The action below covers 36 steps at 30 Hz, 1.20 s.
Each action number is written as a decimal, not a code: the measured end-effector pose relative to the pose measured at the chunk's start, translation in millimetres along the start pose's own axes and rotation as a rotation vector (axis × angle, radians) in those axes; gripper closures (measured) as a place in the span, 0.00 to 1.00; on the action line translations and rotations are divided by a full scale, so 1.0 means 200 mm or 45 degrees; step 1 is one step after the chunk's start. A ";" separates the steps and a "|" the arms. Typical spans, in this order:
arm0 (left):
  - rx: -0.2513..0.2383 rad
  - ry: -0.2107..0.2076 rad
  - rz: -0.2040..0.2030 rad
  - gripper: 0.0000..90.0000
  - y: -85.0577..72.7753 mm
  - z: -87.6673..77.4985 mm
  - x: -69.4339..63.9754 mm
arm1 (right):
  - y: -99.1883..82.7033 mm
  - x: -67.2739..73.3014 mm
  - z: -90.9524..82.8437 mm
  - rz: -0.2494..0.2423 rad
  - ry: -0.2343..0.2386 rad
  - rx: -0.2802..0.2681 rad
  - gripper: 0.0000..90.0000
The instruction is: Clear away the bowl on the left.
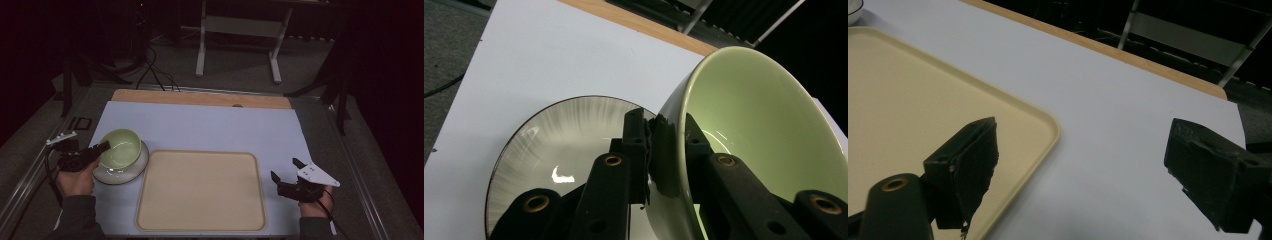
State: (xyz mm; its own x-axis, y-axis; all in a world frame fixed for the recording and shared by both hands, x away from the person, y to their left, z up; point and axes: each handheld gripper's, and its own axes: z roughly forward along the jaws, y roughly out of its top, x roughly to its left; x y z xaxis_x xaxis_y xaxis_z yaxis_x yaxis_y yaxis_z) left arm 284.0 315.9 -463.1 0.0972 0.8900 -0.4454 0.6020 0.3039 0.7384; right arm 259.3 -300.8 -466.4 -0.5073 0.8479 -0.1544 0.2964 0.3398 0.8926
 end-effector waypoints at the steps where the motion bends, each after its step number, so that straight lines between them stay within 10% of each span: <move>1: 0.000 -0.001 0.002 0.89 0.00 0.00 -0.01 | 0.00 0.00 0.00 0.000 0.000 -0.001 0.15; 36: 0.024 -0.095 0.098 0.88 0.01 0.04 -0.23 | 0.00 0.00 0.00 -0.002 -0.003 -0.009 0.15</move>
State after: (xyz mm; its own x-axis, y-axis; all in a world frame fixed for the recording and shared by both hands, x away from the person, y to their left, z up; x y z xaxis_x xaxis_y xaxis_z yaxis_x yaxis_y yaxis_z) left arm 287.8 273.1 -446.0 0.2018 0.8824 -0.4250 0.6052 0.2288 0.7625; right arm 258.8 -301.3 -466.0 -0.5058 0.8483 -0.1566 0.2903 0.3383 0.8952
